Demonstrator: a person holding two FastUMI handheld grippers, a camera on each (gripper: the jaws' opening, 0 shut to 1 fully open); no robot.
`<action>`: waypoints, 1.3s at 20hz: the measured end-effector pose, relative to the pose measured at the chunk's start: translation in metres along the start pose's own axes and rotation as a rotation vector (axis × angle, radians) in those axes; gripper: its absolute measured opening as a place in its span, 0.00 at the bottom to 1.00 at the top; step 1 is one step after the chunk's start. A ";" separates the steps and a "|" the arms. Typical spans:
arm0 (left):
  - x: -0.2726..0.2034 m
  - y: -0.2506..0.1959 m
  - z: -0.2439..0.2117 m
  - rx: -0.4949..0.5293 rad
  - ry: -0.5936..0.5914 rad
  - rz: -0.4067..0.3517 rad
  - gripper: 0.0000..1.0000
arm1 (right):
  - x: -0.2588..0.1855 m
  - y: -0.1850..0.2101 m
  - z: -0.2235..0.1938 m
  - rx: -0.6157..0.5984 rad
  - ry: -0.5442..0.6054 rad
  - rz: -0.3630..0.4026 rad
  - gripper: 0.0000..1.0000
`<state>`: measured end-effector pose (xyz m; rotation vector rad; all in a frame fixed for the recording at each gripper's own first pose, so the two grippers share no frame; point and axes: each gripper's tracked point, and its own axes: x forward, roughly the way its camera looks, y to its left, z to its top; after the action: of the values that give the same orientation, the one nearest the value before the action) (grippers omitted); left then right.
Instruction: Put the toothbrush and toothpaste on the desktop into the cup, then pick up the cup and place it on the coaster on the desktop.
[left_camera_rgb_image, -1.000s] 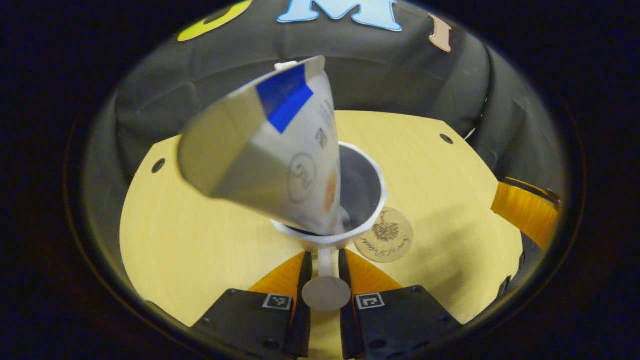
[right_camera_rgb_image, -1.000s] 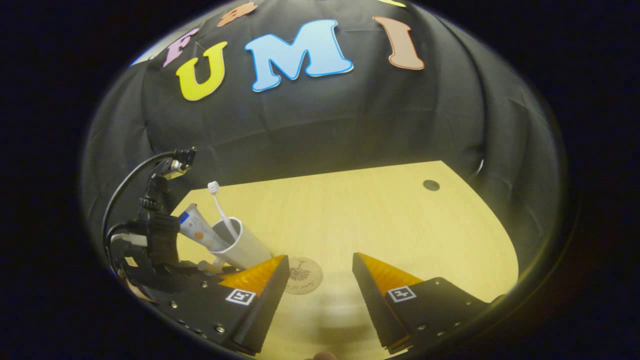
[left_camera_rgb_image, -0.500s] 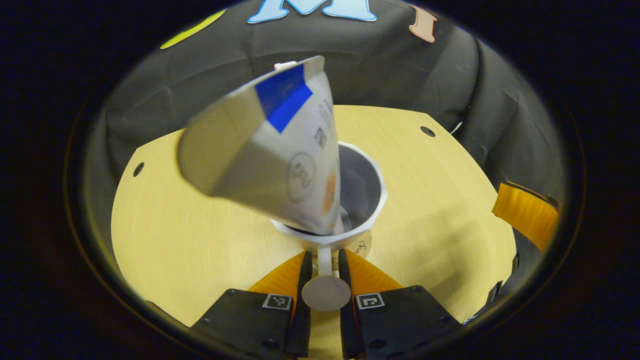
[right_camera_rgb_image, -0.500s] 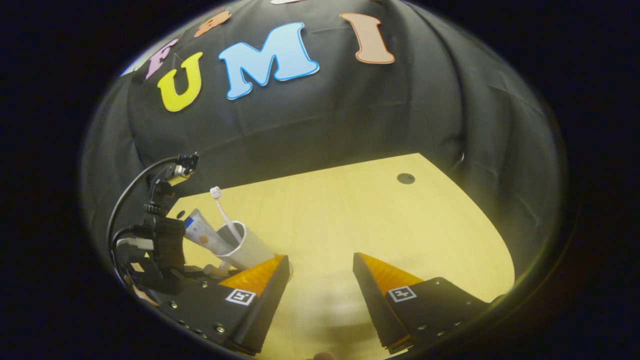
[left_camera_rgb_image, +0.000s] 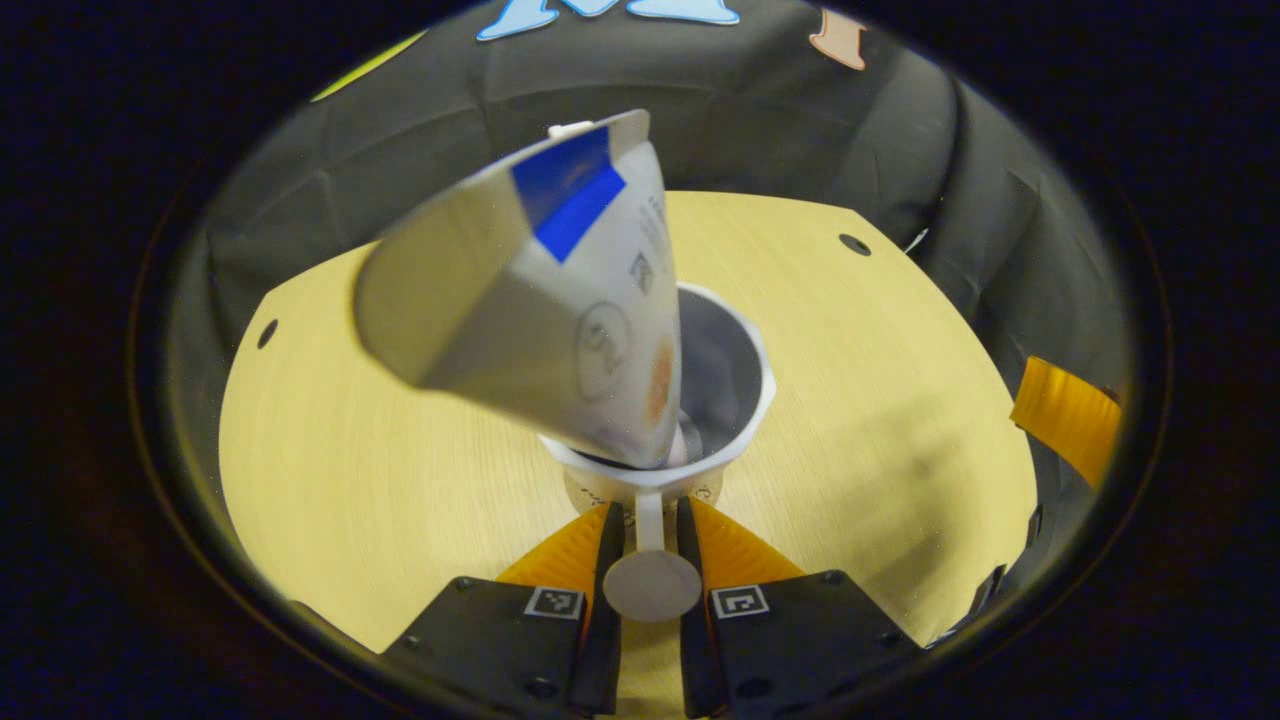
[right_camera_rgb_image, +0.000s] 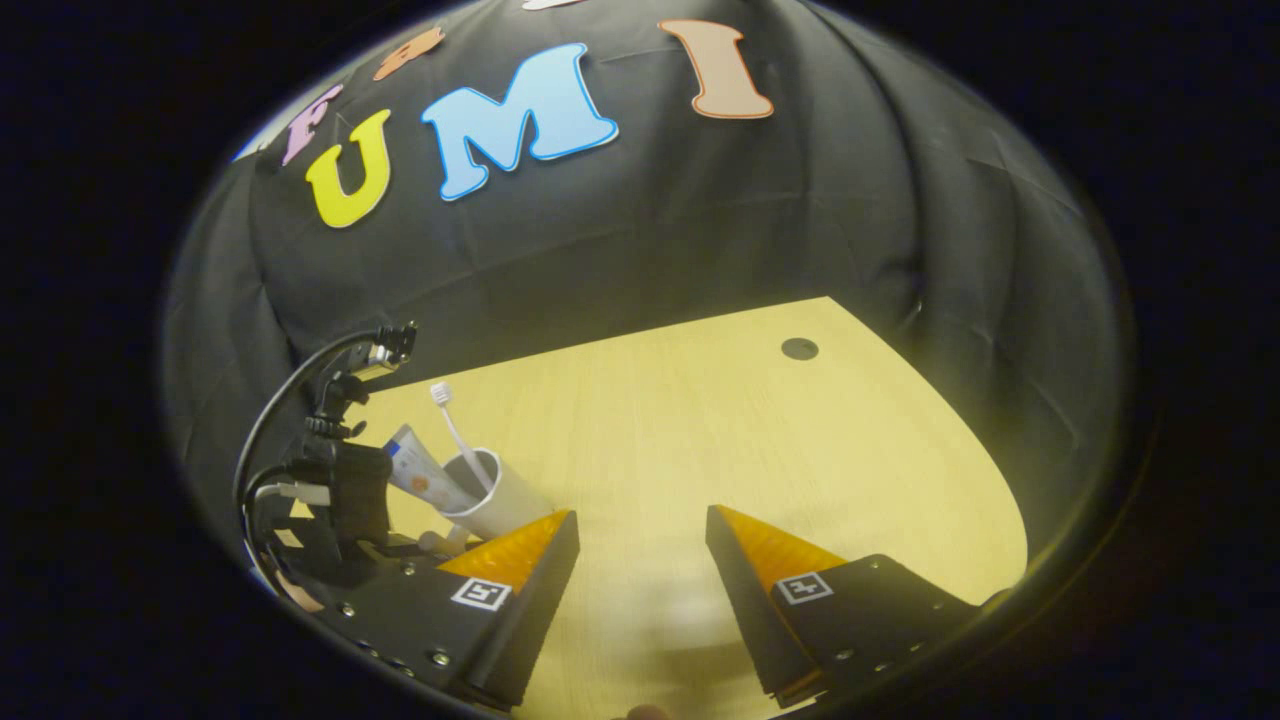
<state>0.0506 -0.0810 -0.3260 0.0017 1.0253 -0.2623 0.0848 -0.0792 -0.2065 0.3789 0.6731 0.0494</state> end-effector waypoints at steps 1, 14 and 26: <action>0.000 -0.001 0.000 0.006 0.005 0.004 0.31 | 0.000 0.000 0.000 0.007 0.004 0.003 0.81; -0.008 -0.018 0.018 -0.046 -0.088 -0.046 0.82 | -0.003 0.000 0.002 0.000 0.014 0.033 0.81; -0.129 -0.007 0.059 -0.095 -0.503 0.003 0.99 | 0.007 0.000 0.033 -0.139 -0.157 0.099 0.81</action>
<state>0.0361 -0.0672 -0.1852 -0.1426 0.5361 -0.1972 0.1108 -0.0889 -0.1871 0.2783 0.4928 0.1580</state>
